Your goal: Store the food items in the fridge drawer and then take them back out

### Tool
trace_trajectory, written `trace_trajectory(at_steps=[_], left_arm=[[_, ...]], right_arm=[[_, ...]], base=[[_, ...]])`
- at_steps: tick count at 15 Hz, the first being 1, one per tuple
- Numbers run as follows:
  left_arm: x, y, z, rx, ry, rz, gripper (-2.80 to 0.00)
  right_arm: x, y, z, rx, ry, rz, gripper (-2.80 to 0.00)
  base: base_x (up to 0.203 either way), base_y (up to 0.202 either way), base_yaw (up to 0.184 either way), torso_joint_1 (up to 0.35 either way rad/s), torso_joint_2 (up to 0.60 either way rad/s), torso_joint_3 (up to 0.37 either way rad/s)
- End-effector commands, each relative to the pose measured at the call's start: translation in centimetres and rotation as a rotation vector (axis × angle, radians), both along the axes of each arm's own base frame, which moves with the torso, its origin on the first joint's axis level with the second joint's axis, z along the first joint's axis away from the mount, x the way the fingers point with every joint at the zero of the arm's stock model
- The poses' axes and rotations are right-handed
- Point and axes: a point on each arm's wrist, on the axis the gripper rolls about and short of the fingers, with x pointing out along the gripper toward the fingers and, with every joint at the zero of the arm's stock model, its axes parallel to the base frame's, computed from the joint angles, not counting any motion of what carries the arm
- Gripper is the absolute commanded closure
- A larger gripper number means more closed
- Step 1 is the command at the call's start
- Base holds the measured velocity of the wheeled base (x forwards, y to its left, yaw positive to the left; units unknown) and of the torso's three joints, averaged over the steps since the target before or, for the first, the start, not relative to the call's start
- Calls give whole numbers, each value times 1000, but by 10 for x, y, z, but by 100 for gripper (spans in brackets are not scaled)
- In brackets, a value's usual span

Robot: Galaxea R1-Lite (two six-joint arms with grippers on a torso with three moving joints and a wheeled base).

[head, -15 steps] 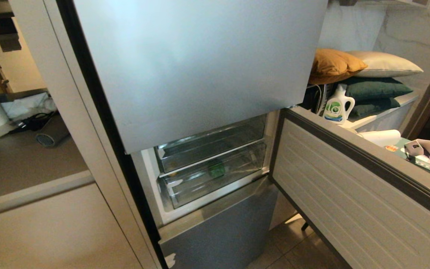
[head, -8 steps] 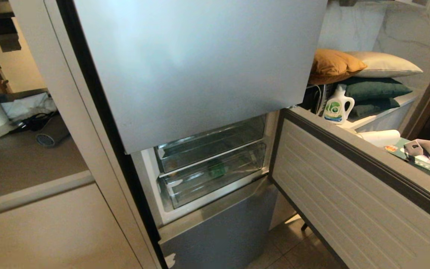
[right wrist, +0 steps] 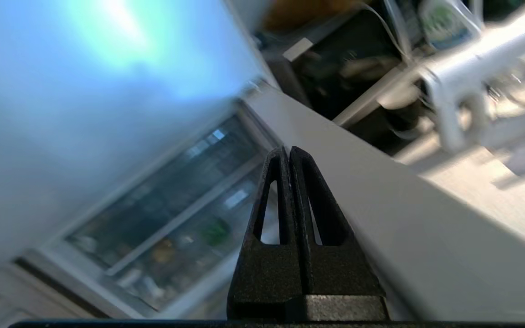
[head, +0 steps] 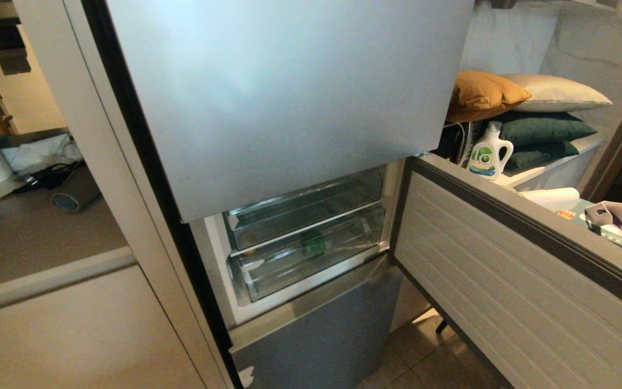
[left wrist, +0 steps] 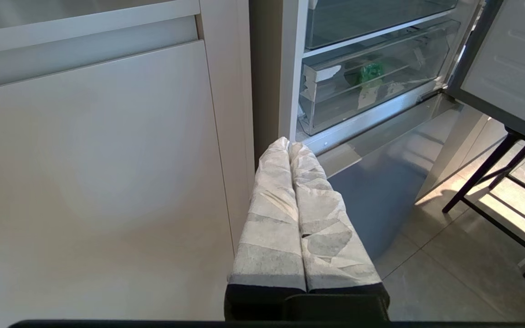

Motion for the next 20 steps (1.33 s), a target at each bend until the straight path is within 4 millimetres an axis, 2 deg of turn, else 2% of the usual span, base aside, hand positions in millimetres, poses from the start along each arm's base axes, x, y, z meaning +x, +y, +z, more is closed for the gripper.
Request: trace_trajectory(at_steps=[1, 5, 8, 11, 14, 17, 20], left_arm=[[1, 0, -3, 0, 10, 1, 0], [1, 0, -3, 0, 12, 1, 0], [1, 0, -3, 0, 10, 0, 0], [1, 0, -3, 0, 11, 1, 0], [1, 0, -3, 0, 11, 0, 0], [1, 0, -3, 0, 9, 0, 0], [1, 0, -3, 0, 11, 1, 0]], right_arm=[[-6, 11, 11, -48, -52, 13, 0], [-8, 11, 24, -44, -96, -95, 0], [-6, 11, 19, 10, -58, -73, 0], [3, 15, 22, 69, -30, -50, 0], [7, 30, 27, 88, 28, -50, 0], [-7, 43, 40, -8, 102, -120, 0], [-7, 40, 35, -92, 154, -246, 0]], base=[[0, 0, 0, 0, 0, 0], [0, 0, 0, 0, 0, 0], [0, 0, 0, 0, 0, 0], [0, 0, 0, 0, 0, 0], [0, 0, 0, 0, 0, 0], [0, 0, 0, 0, 0, 0], [0, 0, 0, 0, 0, 0]])
